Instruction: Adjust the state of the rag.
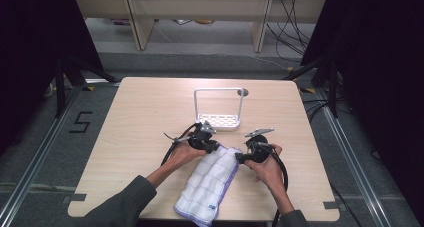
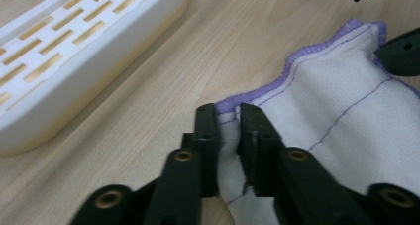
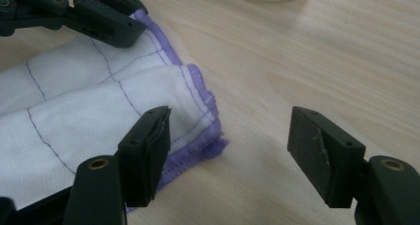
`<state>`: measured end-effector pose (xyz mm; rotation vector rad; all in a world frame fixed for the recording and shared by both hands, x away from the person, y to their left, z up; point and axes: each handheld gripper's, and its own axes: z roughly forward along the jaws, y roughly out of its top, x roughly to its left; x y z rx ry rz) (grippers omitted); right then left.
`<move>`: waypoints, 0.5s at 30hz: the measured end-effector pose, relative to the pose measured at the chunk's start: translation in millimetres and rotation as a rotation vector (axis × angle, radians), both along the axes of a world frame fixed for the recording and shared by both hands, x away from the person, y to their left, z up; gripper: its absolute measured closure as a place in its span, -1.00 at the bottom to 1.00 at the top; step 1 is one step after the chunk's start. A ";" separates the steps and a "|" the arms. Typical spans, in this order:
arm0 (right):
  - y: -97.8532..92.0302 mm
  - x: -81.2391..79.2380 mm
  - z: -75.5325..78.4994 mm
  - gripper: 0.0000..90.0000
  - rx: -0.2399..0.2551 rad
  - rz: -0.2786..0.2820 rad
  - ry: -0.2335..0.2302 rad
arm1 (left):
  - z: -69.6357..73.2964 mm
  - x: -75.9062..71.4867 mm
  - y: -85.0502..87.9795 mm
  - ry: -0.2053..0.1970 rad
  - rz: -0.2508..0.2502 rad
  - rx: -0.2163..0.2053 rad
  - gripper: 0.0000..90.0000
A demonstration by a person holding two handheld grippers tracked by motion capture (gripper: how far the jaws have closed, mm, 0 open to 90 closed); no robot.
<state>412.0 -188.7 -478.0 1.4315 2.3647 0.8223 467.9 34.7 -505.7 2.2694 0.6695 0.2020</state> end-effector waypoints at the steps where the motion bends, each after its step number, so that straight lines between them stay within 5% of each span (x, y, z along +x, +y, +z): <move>1: -1.4 0.4 0.3 -0.24 0.005 0.007 -0.012 | 0.9 0.3 1.1 -0.002 -0.007 0.001 0.87; 8: 1.7 0.0 3.0 -0.24 0.024 -0.002 -0.004 | 7.1 -0.4 11.7 -0.027 0.024 -0.045 0.90; 15: 9.1 6.6 -5.8 -0.24 -0.022 0.023 0.000 | 7.3 2.3 19.7 -0.029 0.039 -0.057 0.90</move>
